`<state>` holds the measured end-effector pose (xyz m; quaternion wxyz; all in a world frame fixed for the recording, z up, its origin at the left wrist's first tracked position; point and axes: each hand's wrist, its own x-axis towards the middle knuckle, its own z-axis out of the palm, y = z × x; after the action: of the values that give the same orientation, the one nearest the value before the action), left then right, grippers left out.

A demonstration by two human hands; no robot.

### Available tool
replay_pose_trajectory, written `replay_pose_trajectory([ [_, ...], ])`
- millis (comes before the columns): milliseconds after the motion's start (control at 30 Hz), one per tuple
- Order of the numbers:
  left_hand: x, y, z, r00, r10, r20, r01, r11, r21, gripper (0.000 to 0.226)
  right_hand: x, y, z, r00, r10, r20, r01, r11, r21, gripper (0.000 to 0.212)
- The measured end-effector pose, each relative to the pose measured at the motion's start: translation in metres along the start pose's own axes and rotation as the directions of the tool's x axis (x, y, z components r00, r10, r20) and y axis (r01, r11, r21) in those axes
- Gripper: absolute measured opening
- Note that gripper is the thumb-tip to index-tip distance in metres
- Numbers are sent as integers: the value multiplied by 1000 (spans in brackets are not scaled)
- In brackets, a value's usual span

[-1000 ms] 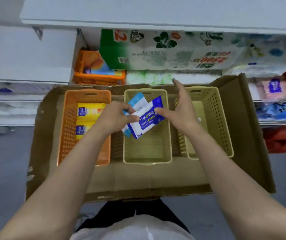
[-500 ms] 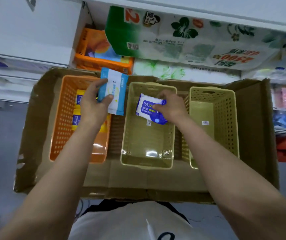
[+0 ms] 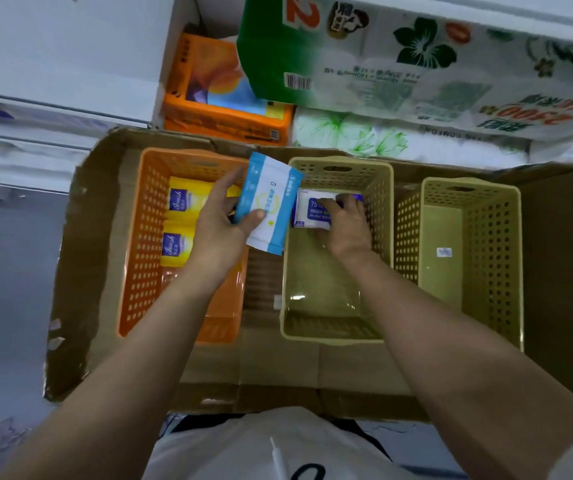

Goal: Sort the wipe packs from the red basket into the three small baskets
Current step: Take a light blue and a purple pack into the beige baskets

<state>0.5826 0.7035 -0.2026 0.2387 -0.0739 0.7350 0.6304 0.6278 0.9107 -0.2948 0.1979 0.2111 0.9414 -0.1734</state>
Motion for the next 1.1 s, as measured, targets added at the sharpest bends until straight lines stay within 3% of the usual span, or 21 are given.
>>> replay_pose_trajectory([
  [133, 6, -2, 5, 998, -54, 26, 55, 998, -8, 48, 5, 3, -5, 996, -16, 84, 10, 998, 66, 61],
  [200, 8, -2, 8, 997, -62, 35, 63, 998, -15, 36, 5, 0, -18, 1000, -9, 23, 4, 982, 186, 48],
  [233, 8, -2, 10, 997, -58, 41, 58, 998, -10, 33, 4, -3, -27, 998, 49, -42, -32, 941, 337, 41],
  [267, 8, -2, 13, 998, -51, 46, 51, 999, -4, 30, -1, -8, -38, 987, 144, -74, -83, 840, 537, 38],
  [300, 8, -1, 16, 998, -44, 53, 45, 999, -4, 29, -7, -14, -52, 970, 243, -31, -139, 650, 747, 40],
  [367, 7, 3, 24, 995, -45, 87, 47, 999, -19, 30, -21, -17, -76, 965, 233, 117, -176, 251, 952, 48],
  [400, 7, 6, 30, 992, -49, 117, 51, 999, -17, 32, -30, -15, -85, 980, 160, 114, -147, 212, 966, 45],
  [467, 5, 11, 43, 984, -52, 171, 52, 999, 5, 34, -47, -7, -96, 994, 68, 81, -97, 292, 952, 25],
  [533, 3, 16, 56, 983, -63, 173, 64, 998, -4, 32, -63, 4, -102, 993, 107, 55, -88, 330, 940, 17],
  [567, 2, 18, 63, 983, -74, 166, 80, 996, -28, 29, -68, 11, -103, 986, 159, 47, -94, 298, 950, 17],
  [633, -3, 22, 77, 981, -91, 170, 104, 992, -70, 23, -78, 27, -107, 965, 258, 57, -114, 210, 971, 20],
  [700, -9, 24, 94, 980, -116, 162, 132, 987, -95, 22, -83, 43, -111, 947, 305, 99, -121, 52, 991, 24],
  [767, -18, 25, 116, 978, -168, 125, 189, 964, -186, 22, -88, 56, -115, 962, 212, 171, -144, -138, 980, 26],
  [833, -29, 24, 139, 971, -215, 101, 235, 934, -270, 23, -93, 65, -119, 973, 94, 212, -204, -85, 975, 16],
  [900, -40, 20, 165, 968, -230, 102, 249, 931, -267, 27, -96, 80, -122, 974, 112, 199, -203, 30, 979, 19],
  [1000, -56, 9, 202, 980, -186, 70, 191, 977, -90, 27, -95, 118, -130, 971, 171, 164, -177, 61, 982, 28],
  [1100, -65, -5, 230, 993, -114, -22, 115, 989, 97, 26, -88, 166, -141, 942, 336, 19, -64, 125, 990, 22],
])
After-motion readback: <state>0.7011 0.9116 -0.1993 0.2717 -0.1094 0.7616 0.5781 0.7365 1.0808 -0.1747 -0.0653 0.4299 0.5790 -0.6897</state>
